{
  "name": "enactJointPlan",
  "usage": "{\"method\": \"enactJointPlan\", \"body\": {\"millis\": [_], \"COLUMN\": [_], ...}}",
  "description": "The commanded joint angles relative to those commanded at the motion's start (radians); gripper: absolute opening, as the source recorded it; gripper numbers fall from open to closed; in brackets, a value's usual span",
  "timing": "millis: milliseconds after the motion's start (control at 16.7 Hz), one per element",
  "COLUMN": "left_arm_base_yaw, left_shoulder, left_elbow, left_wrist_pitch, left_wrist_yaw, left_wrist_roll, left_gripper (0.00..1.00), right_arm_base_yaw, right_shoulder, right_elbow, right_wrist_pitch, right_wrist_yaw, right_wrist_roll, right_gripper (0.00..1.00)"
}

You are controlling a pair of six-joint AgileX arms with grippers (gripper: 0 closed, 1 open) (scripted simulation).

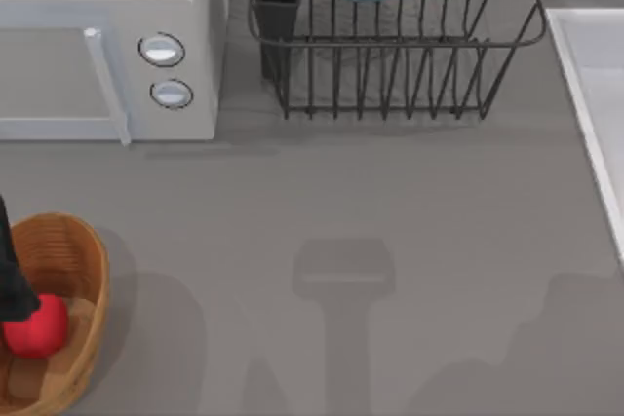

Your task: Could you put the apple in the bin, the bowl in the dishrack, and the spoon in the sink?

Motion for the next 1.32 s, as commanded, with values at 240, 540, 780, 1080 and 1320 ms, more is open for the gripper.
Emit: {"method": "enactJointPlan", "body": {"millis": [240,540,780,1080,1320], "left_arm_base_yaw": [0.000,0.000,0.000,0.000,0.000], "left_shoulder": [0.000,0.000,0.000,0.000,0.000], "left_elbow": [0.000,0.000,0.000,0.000,0.000], "left_wrist_pitch": [0.000,0.000,0.000,0.000,0.000], "left_wrist_yaw": [0.000,0.000,0.000,0.000,0.000], "left_wrist_roll": [0.000,0.000,0.000,0.000,0.000], "left_gripper": [1.00,1.00,1.00,1.00,1.00], "right_arm_base_yaw": [0.053,0.137,0.206,0.272,0.289], "right_shoulder": [0.266,0.646,0.909,1.111,1.153], "right_elbow": [0.355,0.936,1.337,1.650,1.717], "right_wrist_pitch": [-0.124,-0.300,-0.414,-0.487,-0.500], "right_wrist_yaw": [0.002,0.004,0.007,0.015,0.017], "right_wrist_roll": [0.058,0.147,0.217,0.277,0.292], "right_gripper": [0.00,0.00,0.00,0.00,0.00]}}
